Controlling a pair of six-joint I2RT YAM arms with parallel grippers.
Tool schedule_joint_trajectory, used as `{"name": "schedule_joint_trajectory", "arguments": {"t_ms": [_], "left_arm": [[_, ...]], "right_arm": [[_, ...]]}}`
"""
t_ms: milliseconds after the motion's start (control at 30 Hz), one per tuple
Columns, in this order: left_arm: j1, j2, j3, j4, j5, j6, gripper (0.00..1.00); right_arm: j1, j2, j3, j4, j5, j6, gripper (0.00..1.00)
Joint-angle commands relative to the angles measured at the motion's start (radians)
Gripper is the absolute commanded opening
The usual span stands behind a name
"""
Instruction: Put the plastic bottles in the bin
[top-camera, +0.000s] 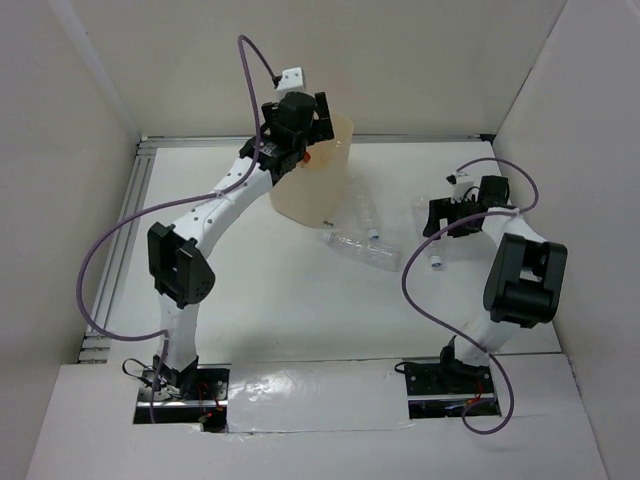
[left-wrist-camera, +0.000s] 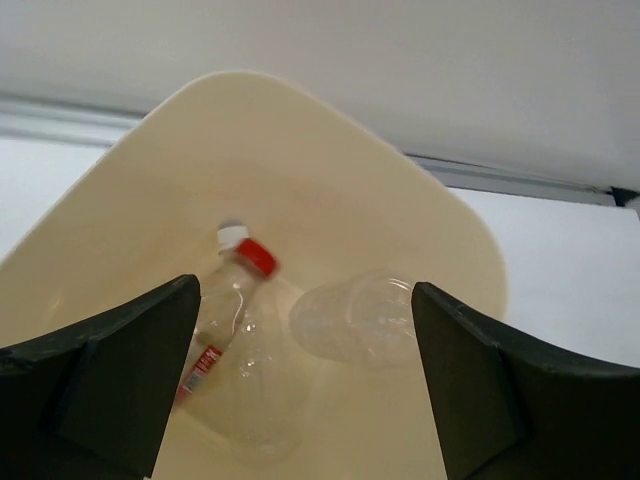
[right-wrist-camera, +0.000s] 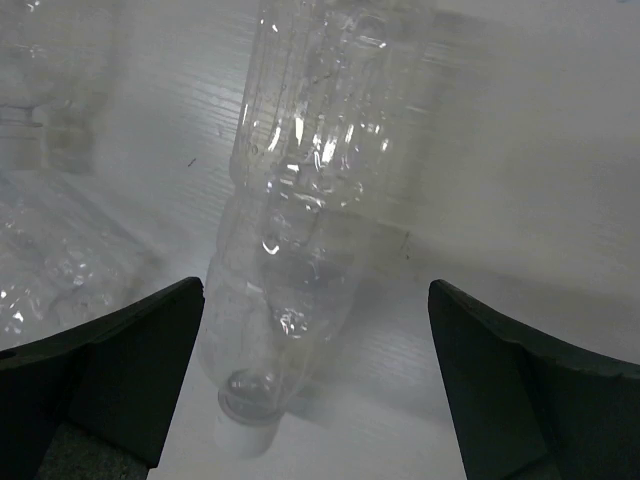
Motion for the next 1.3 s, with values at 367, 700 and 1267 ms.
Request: {"name": "schedule_joint_trajectory", "arguments": {"t_ms": [367,700,1267], "left_arm": [[-0.428,-0.525,-0.789,0.022,0.162,-0.131,1.0],[-0.428,-0.554,-1.086,0.188,0.295,-0.367,1.0],[-0.397,-0.749,-1.317,0.213,0.275,-0.501,1.0]], "right_arm": [[0.105,0.294,0.213,0.04,0.158,0.115,0.61],[0.084,0.088,0.523,-0.1,-0.196,-0.011,0.05],[0.647,0.41,1.249,0.377,-0.227,0.305,0.23]]}}
